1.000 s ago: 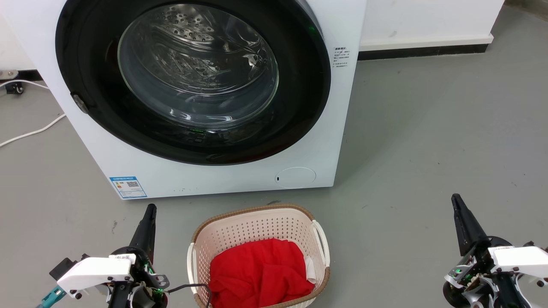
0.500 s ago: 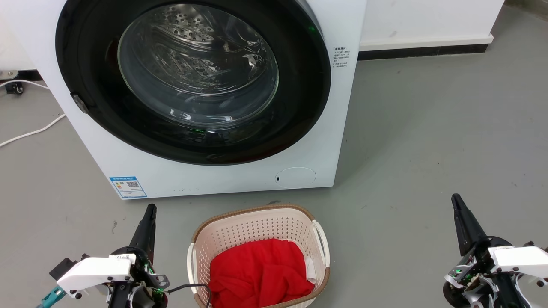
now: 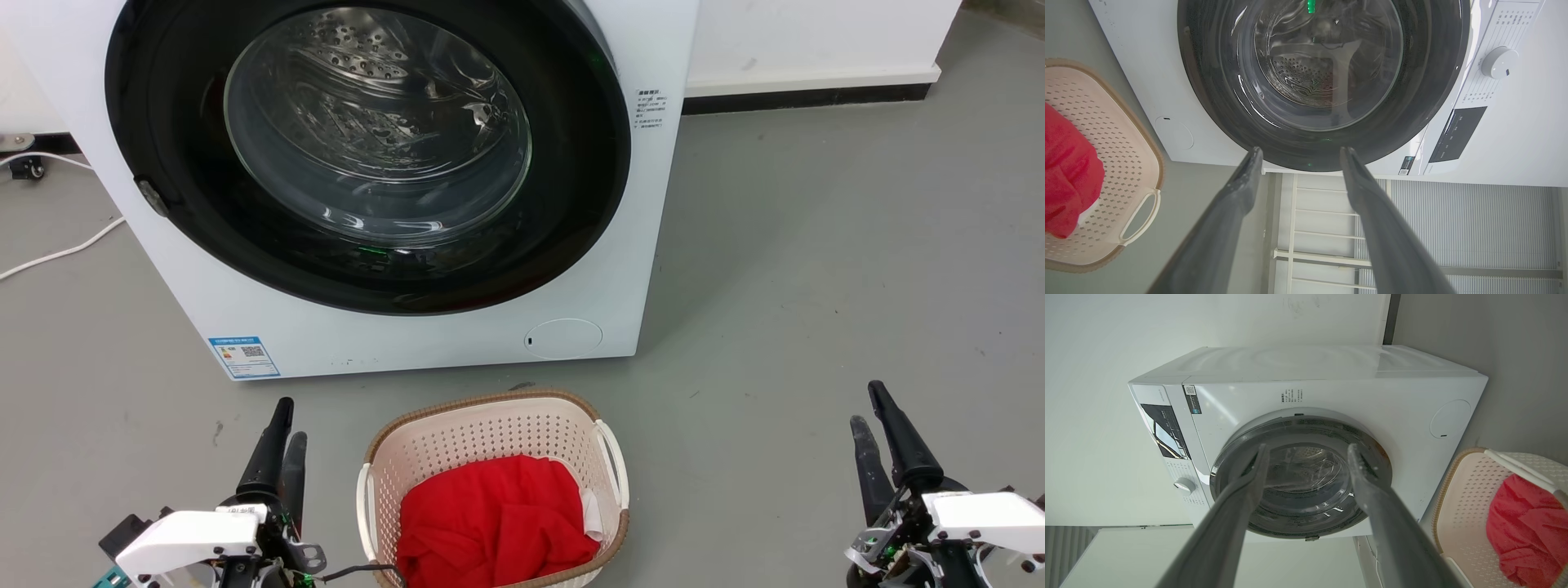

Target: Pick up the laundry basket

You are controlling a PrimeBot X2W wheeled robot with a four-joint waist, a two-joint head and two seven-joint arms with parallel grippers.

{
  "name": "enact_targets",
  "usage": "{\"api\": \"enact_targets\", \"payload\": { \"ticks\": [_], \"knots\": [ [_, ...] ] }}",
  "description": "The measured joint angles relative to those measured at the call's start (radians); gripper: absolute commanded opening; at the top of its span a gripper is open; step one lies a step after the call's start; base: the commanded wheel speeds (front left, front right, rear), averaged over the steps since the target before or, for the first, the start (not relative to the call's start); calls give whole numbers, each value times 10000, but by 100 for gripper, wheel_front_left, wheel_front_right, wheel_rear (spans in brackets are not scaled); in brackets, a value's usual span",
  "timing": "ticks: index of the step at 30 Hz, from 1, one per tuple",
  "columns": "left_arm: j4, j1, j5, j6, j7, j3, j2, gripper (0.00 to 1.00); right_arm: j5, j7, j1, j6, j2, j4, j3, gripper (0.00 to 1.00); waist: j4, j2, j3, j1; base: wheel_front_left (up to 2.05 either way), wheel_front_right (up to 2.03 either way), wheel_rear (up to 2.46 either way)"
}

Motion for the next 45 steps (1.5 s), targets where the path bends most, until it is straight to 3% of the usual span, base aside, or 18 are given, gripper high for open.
{"api": "enact_targets", "payload": {
  "ticks": [29, 45],
  "knots": [
    [-1127, 154, 5530, 437, -1260, -268, 8, 100, -6623, -1237, 382, -2, 2, -1392, 408, 100, -39, 0, 45, 0, 0, 0, 0],
    [-1482, 346, 7910, 481, -1789, -384, 15, 100, -9158, -1797, 711, -2, 2, -1737, 523, 100, -10, 0, 60, 0, 0, 0, 0]
  ]
}}
